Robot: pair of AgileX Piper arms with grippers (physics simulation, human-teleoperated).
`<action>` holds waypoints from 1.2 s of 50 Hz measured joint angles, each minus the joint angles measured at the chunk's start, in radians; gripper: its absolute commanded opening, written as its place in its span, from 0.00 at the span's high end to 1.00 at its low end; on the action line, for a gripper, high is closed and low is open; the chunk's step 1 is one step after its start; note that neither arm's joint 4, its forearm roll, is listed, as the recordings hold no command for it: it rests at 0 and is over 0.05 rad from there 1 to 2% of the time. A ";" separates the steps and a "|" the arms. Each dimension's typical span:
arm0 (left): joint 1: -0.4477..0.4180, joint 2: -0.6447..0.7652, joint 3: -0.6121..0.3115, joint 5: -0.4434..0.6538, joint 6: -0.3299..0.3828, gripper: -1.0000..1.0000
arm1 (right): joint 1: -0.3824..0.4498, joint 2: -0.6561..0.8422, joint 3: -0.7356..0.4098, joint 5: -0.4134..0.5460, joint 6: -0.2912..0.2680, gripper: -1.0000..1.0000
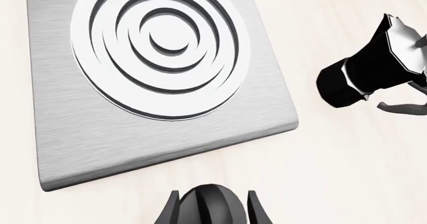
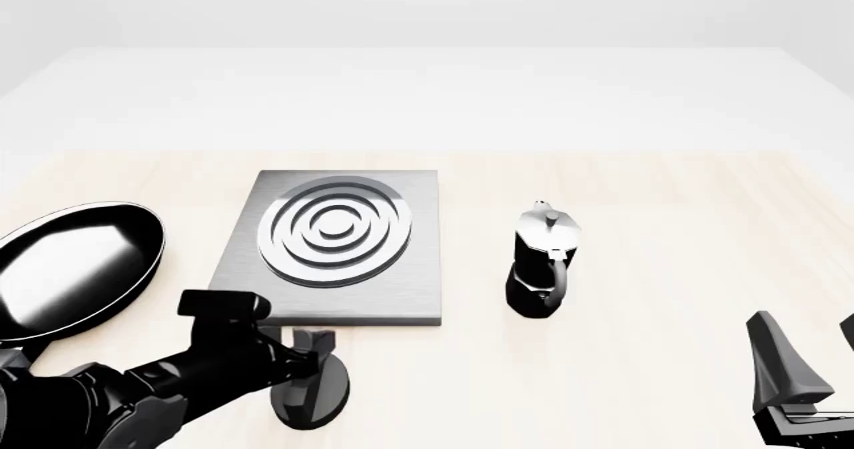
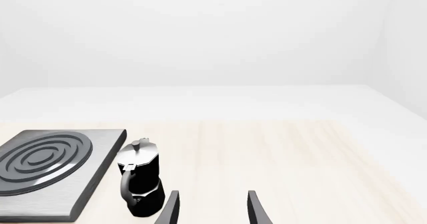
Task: Turn on the stove.
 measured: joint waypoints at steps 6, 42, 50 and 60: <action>-0.001 0.023 0.003 -0.017 -0.004 0.00 | 0.000 0.000 0.000 0.000 0.000 0.00; -0.009 0.134 0.017 -0.107 -0.026 0.00 | 0.000 0.000 0.000 0.000 0.000 0.00; -0.001 0.139 0.017 -0.115 -0.029 0.00 | 0.000 0.000 0.000 0.000 0.000 0.00; 0.037 0.096 0.016 -0.090 -0.018 0.00 | 0.000 0.000 0.000 0.000 0.000 0.00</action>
